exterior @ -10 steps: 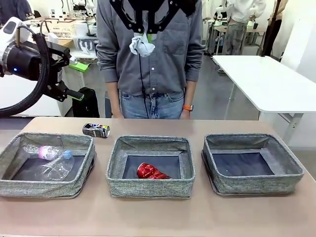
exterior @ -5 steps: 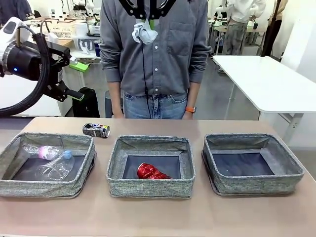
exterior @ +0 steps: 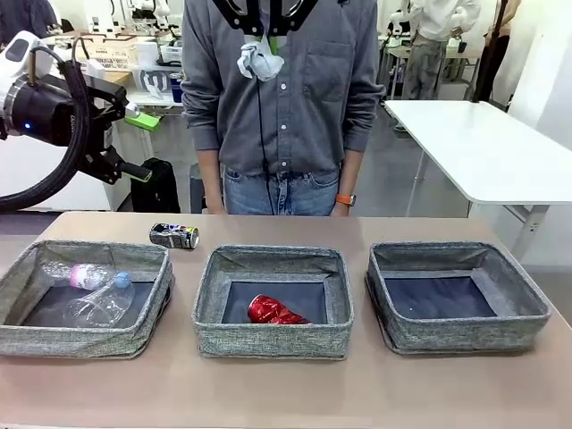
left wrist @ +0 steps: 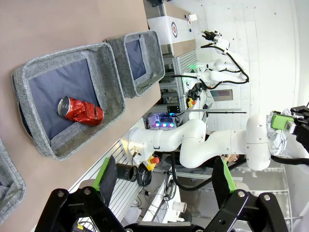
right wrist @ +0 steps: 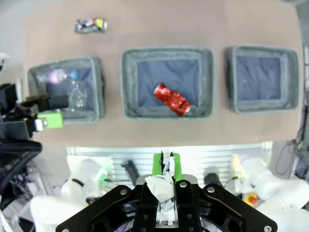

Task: Sort the waste into the appropriate baskets.
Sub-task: Pick up the waste item pointed out by the person, then place the picked waste into the Fabric basket indicated by the person.

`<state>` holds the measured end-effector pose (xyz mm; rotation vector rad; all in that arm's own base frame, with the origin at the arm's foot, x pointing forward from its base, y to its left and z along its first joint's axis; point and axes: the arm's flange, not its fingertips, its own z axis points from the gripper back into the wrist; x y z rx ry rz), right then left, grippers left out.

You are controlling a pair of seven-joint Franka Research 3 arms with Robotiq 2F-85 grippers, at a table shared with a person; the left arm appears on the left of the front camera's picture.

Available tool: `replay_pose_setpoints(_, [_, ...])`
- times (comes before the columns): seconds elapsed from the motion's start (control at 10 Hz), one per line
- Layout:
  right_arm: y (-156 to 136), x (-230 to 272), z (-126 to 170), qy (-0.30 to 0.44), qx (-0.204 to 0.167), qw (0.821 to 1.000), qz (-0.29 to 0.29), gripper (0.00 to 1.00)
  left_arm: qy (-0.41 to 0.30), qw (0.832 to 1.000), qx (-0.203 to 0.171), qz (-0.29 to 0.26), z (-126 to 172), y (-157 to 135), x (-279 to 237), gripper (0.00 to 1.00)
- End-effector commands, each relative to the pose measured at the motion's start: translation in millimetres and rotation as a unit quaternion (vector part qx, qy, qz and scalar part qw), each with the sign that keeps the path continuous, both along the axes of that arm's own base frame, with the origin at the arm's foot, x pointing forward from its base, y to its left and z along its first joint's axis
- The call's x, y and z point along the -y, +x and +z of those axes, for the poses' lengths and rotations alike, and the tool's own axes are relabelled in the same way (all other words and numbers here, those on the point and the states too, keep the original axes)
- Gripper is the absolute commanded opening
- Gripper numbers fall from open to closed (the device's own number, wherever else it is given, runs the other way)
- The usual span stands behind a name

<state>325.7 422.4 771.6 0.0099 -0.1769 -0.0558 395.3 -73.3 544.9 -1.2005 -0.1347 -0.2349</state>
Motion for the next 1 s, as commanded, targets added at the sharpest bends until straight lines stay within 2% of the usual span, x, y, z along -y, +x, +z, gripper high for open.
replay_pose_setpoints(0.0, [-1.0, 0.1, -0.6, 0.004, -0.004, 1.000, 0.001, 0.08, 0.005, 1.000, -0.006, 0.000, 3.1, -1.7, -0.5, 1.00])
replay_pose_setpoints(0.9, [-1.0, 0.1, -0.6, 0.004, -0.004, 1.000, 0.001, 0.08, 0.005, 1.000, -0.006, 0.000, 3.1, -1.7, -0.5, 1.00])
